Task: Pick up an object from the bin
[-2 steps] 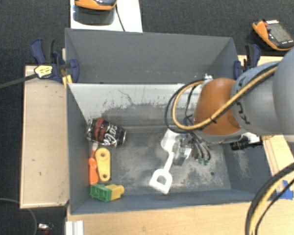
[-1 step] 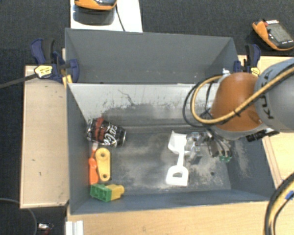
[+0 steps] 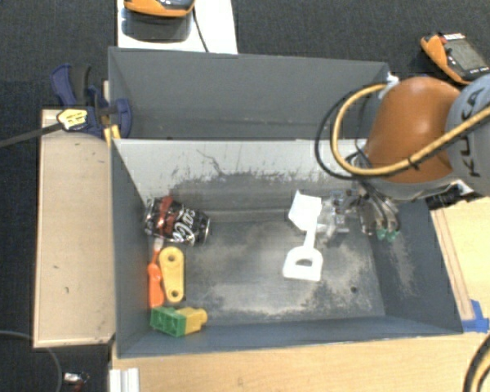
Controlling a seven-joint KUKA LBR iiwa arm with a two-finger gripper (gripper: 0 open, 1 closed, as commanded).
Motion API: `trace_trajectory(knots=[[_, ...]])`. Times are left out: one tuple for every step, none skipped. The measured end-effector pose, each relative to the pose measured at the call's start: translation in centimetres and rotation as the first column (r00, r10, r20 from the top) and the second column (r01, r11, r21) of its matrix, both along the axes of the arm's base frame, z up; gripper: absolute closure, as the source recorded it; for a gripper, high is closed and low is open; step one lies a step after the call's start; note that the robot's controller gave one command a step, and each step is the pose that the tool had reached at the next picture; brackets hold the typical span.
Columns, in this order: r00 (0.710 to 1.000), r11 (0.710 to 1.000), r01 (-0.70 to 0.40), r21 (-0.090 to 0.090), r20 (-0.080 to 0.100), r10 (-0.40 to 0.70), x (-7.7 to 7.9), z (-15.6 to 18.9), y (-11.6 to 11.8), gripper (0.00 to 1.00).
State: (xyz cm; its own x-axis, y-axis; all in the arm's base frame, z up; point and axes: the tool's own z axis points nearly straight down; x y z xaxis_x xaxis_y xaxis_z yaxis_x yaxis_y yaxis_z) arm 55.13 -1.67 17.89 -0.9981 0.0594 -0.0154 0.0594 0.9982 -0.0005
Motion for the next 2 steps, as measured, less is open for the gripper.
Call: trace_trajectory(knots=[[0.995, 0.995, 0.095, 0.001, 0.005, -0.095, -0.1, -1.2, -1.6, 1.0], [0.976, 0.976, -0.217, -0.005, -0.001, 0.217, -0.7, 3.0, -1.6, 1.0]])
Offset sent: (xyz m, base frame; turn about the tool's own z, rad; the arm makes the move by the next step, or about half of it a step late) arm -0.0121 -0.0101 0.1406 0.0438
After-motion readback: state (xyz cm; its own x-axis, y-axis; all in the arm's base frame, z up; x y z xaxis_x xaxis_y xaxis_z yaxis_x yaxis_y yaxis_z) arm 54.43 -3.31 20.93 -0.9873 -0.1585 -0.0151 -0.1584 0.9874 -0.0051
